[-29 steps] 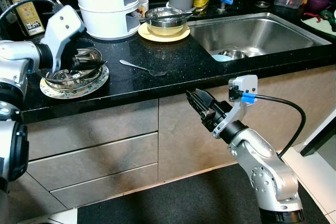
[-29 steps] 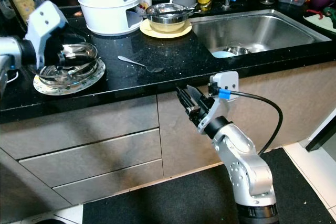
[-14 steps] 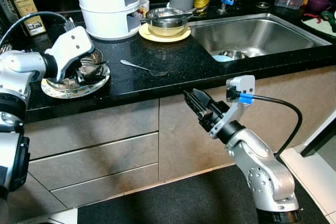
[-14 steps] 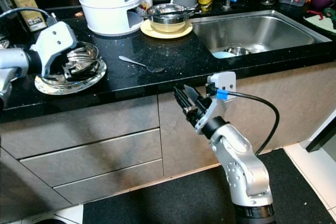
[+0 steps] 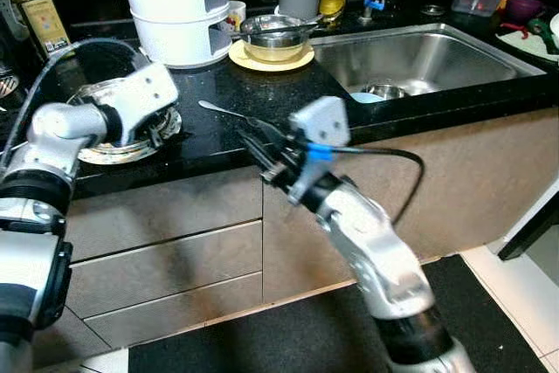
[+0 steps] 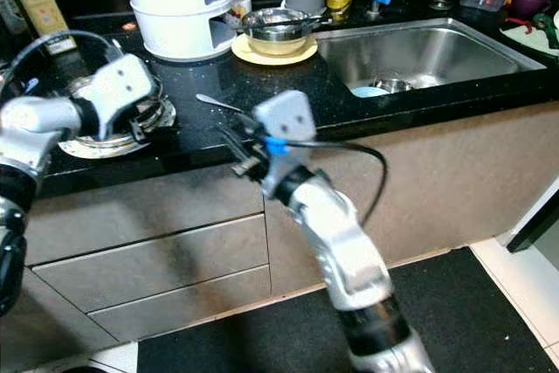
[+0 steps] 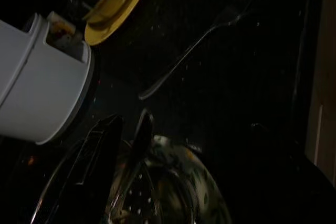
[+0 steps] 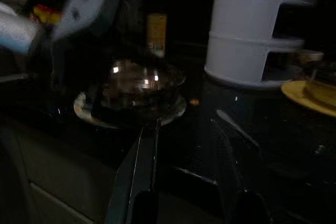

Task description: Kitchen organization

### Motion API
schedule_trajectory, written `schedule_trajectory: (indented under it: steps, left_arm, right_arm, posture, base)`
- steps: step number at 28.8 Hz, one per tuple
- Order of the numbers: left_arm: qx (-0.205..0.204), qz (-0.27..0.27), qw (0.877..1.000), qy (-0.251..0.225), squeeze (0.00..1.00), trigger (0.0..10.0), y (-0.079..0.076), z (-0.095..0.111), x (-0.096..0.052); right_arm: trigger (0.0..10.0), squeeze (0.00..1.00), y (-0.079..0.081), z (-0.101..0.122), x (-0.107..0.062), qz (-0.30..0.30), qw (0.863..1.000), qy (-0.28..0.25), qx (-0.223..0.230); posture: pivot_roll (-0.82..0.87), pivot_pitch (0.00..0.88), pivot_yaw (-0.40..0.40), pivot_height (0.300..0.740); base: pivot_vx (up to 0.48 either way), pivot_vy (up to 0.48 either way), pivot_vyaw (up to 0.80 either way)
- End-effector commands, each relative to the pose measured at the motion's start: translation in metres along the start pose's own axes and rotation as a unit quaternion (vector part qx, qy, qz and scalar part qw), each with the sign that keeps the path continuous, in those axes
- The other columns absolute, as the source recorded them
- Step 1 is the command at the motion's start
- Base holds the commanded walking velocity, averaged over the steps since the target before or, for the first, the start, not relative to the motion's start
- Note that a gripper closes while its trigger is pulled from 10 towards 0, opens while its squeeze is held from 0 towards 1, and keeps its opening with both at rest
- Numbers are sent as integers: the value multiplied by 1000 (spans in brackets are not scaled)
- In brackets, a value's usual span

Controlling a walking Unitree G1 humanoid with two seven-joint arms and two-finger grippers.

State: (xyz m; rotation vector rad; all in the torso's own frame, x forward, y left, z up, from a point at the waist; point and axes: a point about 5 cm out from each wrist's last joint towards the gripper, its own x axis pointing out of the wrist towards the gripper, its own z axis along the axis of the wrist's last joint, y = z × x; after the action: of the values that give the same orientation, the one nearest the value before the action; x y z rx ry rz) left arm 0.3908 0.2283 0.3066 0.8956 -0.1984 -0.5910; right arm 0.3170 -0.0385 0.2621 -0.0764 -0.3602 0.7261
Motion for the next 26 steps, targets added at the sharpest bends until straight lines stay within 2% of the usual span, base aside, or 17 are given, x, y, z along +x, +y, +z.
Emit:
schedule_trajectory:
  steps: [1,6,7,8,9,10,11,13,14,26]
  left_arm:
    - [10,-5,1000,6,0,10000,-3,-3,0]
    - [12,3,1000,10,0,10000,-3,-3,0]
    - [13,10,1000,12,0,8431,-2,-3,0]
    - [16,23,1000,5,0,7333,0,-2,0]
    - [16,23,1000,5,0,7333,0,-2,0]
    - [15,33,999,-3,0,5490,1,0,0]
    - [18,42,999,-8,0,2627,2,1,0]
    - [19,42,999,-7,0,2627,2,1,0]
    - [30,37,999,1,0,0,2,1,1]
    - [57,28,998,23,0,0,0,-1,1]
  right_arm:
    - [10000,0,-1,-3,1,1,1000,7,-7]
    - [10000,0,-2,-5,7,9,1000,19,-19]
    - [10000,0,-2,-6,9,9,1000,18,-21]
    - [10000,0,-2,-7,10,8,1000,17,-21]
    - [10000,0,-2,-7,10,8,1000,17,-21]
    - [10000,0,-1,-7,10,8,1000,17,-22]
    - [10000,0,-1,-7,11,7,1000,17,-20]
    - [10000,0,-1,-8,11,6,1000,17,-20]
    - [10000,0,-1,-8,12,6,1000,18,-19]
    - [10000,0,-3,-10,12,4,1000,22,-17]
  posture:
    - [-33,121,39,740]
    - [-26,125,36,740]
    - [-25,126,37,740]
    - [-24,126,39,740]
    - [-24,126,39,740]
    - [-24,126,39,740]
    - [-26,126,43,740]
    - [-26,126,43,740]
    - [-27,126,44,740]
    - [-29,122,48,740]
  base:
    - [0,0,0]
    - [0,0,0]
    - [0,0,0]
    - [0,0,0]
    - [0,0,0]
    - [0,0,0]
    - [0,0,0]
    - [0,0,0]
    - [0,0,0]
    - [0,0,0]
